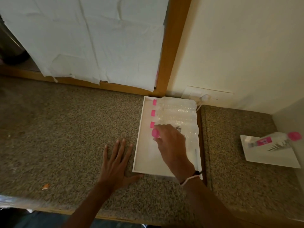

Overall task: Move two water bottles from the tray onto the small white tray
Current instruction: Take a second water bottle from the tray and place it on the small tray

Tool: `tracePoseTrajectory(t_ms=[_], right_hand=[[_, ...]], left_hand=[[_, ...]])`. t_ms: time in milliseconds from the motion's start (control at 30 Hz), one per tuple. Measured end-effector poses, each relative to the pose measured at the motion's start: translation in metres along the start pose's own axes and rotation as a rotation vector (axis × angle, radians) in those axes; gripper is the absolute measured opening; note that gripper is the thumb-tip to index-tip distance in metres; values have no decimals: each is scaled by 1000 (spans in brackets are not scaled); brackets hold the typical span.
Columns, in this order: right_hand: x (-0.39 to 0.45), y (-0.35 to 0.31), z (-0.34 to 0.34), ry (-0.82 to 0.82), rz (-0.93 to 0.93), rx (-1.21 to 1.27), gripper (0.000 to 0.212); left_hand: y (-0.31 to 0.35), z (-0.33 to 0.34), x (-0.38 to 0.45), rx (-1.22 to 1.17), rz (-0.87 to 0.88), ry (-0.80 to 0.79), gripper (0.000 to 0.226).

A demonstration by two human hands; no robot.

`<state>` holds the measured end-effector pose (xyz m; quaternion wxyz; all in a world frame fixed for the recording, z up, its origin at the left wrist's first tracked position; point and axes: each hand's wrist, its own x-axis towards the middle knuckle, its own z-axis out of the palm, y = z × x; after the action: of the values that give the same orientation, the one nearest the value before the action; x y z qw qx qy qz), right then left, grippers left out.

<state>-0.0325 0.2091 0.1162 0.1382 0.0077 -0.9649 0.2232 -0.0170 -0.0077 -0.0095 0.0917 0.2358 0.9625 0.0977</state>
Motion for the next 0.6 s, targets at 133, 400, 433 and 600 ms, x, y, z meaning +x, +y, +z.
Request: tracePoseTrajectory(t_ms=[133, 400, 433, 600], right_hand=[[-5, 11, -51, 37, 213, 139, 45], [-11, 30, -73, -5, 276, 336, 46], [-12, 31, -74, 8, 265, 348, 45], [-22, 51, -102, 144, 231, 453, 44]], left_hand=[[0, 2, -1, 20, 1, 22, 117], [2, 0, 0, 59, -19, -40, 118], [3, -1, 0, 70, -30, -49, 121], [22, -18, 12, 74, -105, 1, 136]])
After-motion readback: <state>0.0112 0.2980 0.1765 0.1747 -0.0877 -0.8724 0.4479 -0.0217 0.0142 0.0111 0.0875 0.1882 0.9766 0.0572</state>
